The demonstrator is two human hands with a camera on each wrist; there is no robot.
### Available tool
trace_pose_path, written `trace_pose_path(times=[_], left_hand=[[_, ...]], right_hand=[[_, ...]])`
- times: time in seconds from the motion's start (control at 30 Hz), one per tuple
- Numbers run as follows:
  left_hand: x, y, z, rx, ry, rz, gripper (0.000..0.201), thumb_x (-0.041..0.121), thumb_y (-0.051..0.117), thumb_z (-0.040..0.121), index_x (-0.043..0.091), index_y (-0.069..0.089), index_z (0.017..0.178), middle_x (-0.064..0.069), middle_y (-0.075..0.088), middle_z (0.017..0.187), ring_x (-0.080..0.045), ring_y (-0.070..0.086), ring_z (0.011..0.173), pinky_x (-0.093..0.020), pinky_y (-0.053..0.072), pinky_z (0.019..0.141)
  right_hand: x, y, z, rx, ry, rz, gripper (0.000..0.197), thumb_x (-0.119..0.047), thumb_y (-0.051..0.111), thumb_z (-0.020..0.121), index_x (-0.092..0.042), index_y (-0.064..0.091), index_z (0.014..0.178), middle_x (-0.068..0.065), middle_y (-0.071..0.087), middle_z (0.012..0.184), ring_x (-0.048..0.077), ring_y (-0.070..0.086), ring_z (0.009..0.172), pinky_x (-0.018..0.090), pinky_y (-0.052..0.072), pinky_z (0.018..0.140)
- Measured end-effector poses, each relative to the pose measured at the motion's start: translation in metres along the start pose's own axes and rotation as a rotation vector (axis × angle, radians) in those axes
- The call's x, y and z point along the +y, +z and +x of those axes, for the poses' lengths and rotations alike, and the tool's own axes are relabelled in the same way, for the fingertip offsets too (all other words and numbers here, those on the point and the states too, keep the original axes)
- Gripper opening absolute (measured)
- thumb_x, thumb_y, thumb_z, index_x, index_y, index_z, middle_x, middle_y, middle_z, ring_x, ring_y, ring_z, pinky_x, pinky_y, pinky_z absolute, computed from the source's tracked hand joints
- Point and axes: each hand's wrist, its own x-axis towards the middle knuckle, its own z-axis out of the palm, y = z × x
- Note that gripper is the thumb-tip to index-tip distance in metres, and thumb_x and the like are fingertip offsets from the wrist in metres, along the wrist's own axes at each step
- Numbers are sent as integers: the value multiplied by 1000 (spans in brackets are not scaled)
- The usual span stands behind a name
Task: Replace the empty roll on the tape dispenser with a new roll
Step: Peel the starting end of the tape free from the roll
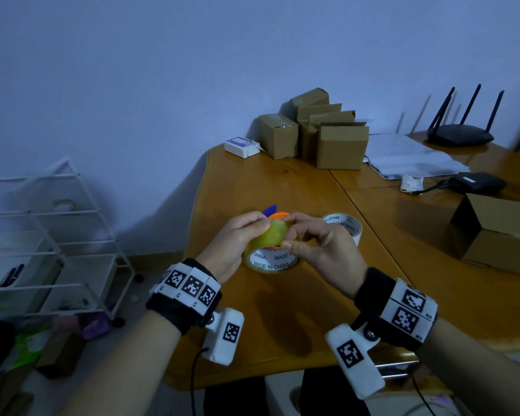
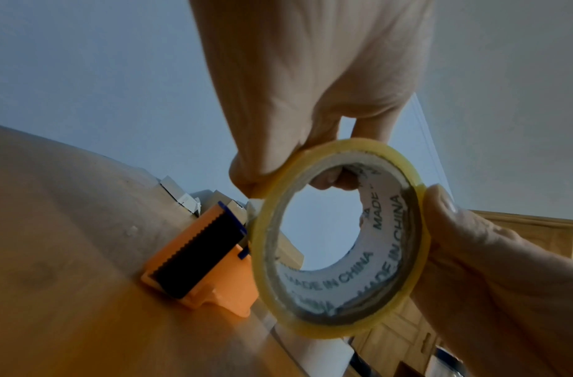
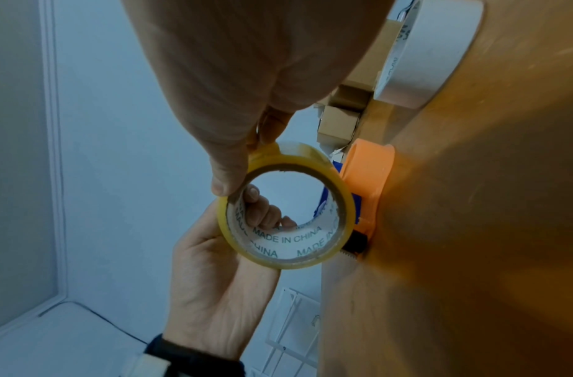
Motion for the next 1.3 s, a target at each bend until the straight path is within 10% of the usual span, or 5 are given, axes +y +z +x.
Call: trace_pose_path(times=[0.27, 0.57, 1.3], left_hand=[[5, 1, -1, -3, -9, -62, 20, 17, 50, 100, 8, 63, 88, -10, 64, 83, -19, 63, 75, -29, 50, 71], [4, 2, -1, 48, 3, 13, 21, 20, 51, 100, 3, 63, 96, -18, 60, 89, -24, 60, 76, -30, 47, 68], [2, 8, 1, 44, -31, -63, 21, 19, 50, 101, 8, 65, 92, -10, 66, 83, -21, 64, 76, -31, 50, 71]], right_hand=[[-2, 4, -2, 60, -6, 111, 13, -20, 75, 84, -26, 67, 93, -12, 66, 117, 5, 57, 84, 32, 50, 76], [5, 5, 1, 12, -41, -17, 4, -25, 70, 89, -29, 69, 89, -10, 61, 129, 13, 58, 114, 41, 50, 94], [9, 3, 0, 42, -94, -131, 12, -28, 66, 92, -30, 68, 103, -6, 62, 126, 14, 59, 112, 26, 46, 88]])
